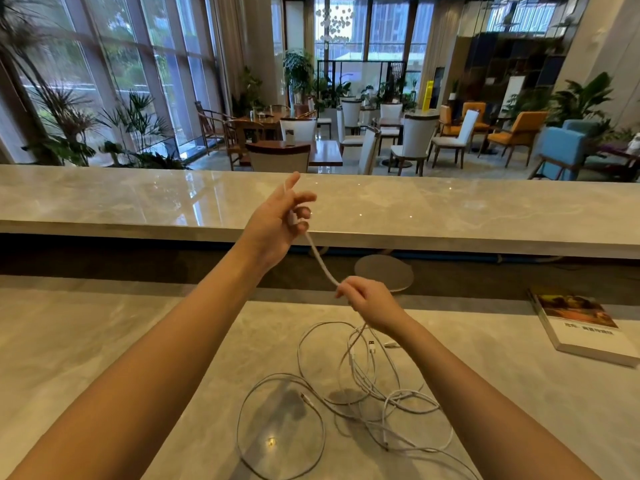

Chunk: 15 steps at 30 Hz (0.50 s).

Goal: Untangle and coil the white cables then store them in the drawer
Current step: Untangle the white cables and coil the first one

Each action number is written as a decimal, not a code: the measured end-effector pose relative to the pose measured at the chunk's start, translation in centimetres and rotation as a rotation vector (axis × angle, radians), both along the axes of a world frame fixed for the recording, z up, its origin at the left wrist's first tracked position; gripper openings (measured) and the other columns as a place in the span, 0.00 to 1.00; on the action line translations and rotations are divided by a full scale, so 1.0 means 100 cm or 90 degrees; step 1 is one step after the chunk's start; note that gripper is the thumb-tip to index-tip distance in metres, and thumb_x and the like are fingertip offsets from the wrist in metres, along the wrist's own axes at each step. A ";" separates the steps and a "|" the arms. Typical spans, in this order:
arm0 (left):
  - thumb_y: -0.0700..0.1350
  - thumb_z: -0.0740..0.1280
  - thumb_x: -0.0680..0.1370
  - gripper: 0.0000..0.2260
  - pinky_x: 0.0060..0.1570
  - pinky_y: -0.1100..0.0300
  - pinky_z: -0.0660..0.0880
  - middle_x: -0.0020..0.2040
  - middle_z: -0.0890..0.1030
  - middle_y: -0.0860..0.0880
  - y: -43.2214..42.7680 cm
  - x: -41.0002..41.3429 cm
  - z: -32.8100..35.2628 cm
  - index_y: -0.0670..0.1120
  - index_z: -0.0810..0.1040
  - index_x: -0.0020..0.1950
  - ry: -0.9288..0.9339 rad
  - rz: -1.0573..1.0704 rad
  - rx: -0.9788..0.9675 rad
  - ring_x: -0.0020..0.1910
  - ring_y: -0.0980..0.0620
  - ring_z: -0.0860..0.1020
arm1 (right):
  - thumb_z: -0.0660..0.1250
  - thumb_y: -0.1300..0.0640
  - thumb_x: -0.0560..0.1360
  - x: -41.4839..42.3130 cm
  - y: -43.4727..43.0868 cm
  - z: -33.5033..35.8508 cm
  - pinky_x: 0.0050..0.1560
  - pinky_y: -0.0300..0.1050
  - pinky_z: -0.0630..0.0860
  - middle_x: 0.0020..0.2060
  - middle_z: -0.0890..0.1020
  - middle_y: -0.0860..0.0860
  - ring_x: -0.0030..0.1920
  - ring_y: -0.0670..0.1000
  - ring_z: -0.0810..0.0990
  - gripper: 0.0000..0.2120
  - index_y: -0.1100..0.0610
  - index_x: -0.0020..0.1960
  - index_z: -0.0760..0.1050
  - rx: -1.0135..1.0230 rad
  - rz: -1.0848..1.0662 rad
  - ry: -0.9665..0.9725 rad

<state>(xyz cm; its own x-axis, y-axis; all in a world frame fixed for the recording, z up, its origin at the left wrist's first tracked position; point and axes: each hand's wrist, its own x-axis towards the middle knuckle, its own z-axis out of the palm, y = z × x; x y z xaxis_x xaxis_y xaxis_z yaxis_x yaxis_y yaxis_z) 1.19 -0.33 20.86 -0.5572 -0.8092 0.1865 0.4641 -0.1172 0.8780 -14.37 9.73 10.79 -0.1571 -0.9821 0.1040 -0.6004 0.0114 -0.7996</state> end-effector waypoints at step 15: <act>0.49 0.49 0.83 0.18 0.26 0.66 0.63 0.29 0.68 0.52 0.014 0.027 -0.019 0.43 0.75 0.47 -0.416 -0.341 -0.206 0.25 0.56 0.63 | 0.68 0.54 0.73 -0.020 -0.001 0.104 0.39 0.34 0.72 0.37 0.78 0.45 0.37 0.42 0.75 0.07 0.57 0.48 0.80 -0.240 0.039 0.232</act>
